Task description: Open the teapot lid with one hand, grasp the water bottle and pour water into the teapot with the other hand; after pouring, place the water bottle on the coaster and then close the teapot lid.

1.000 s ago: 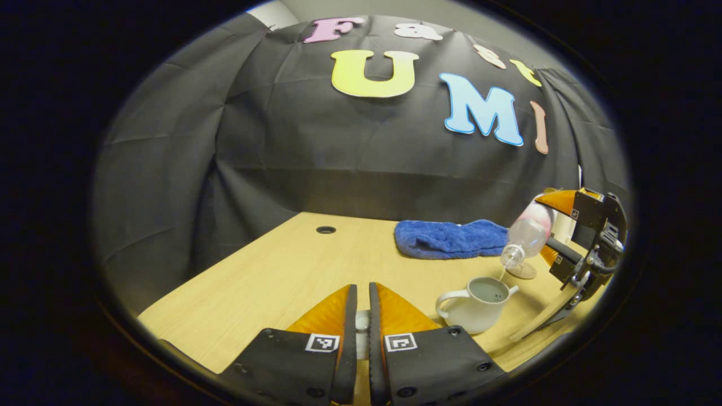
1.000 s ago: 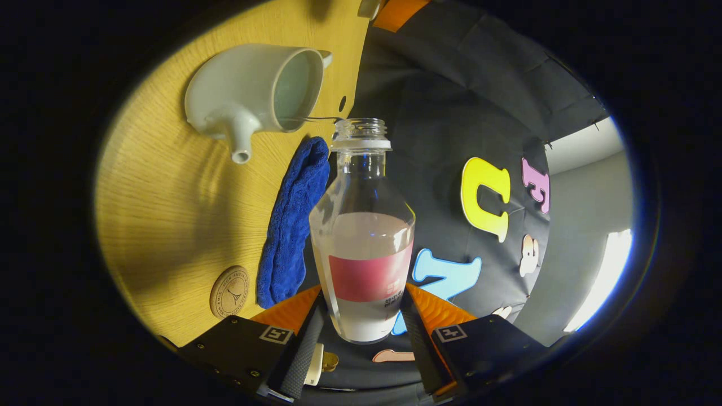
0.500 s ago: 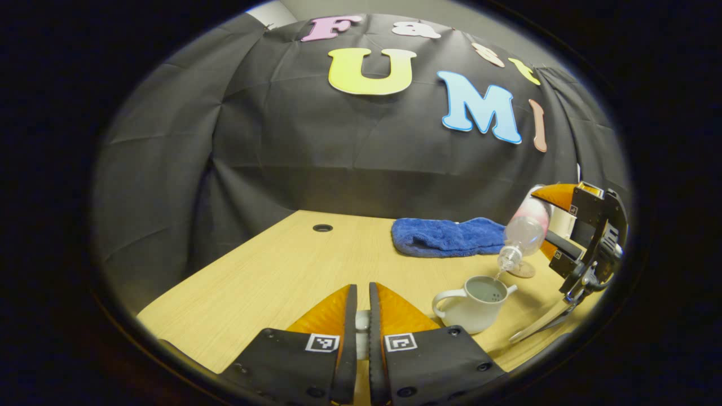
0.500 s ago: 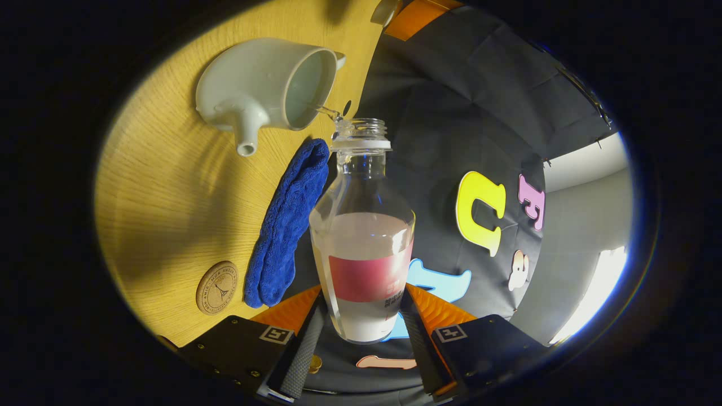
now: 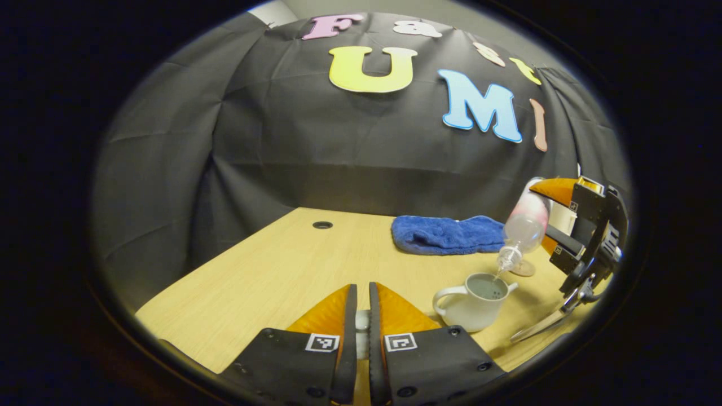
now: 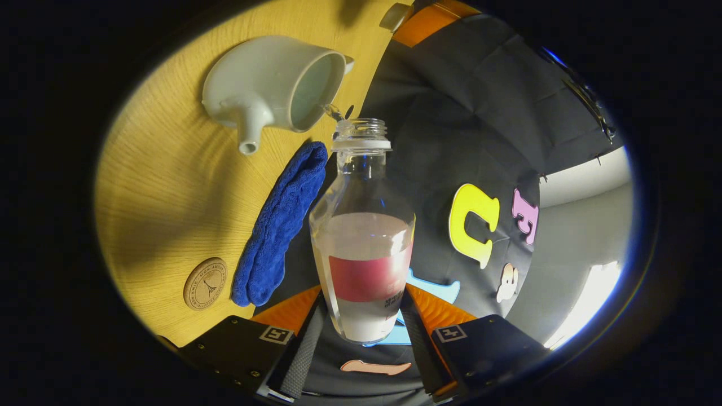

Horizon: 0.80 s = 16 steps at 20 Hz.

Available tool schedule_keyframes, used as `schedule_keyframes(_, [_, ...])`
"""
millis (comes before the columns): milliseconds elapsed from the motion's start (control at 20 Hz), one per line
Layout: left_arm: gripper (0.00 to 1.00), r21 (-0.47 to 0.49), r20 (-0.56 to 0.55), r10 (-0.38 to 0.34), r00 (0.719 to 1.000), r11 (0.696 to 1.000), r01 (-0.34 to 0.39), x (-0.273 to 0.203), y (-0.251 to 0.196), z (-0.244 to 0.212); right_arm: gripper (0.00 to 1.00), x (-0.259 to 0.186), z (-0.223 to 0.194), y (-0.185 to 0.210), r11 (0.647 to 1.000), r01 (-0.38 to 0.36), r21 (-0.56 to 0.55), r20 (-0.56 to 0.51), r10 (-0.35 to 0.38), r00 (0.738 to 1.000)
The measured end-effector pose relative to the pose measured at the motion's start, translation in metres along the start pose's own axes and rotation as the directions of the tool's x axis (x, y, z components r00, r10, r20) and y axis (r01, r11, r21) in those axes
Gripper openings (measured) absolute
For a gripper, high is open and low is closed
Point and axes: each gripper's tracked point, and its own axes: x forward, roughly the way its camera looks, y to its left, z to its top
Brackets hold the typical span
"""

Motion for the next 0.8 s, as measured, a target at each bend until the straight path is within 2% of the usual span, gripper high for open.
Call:
schedule_keyframes(400, [0.16,0.000,-0.005,0.001,1.000,1.000,-0.001,0.000,0.000,-0.003,0.76,0.004,0.005,-0.013,0.992,0.076,-0.104,0.058,-0.070,0.996])
schedule_keyframes(800, [0.16,0.002,-0.009,-0.010,1.000,1.000,0.010,0.001,-0.004,-0.004,0.76,0.006,0.012,-0.024,0.969,0.143,-0.203,0.134,-0.117,0.984])
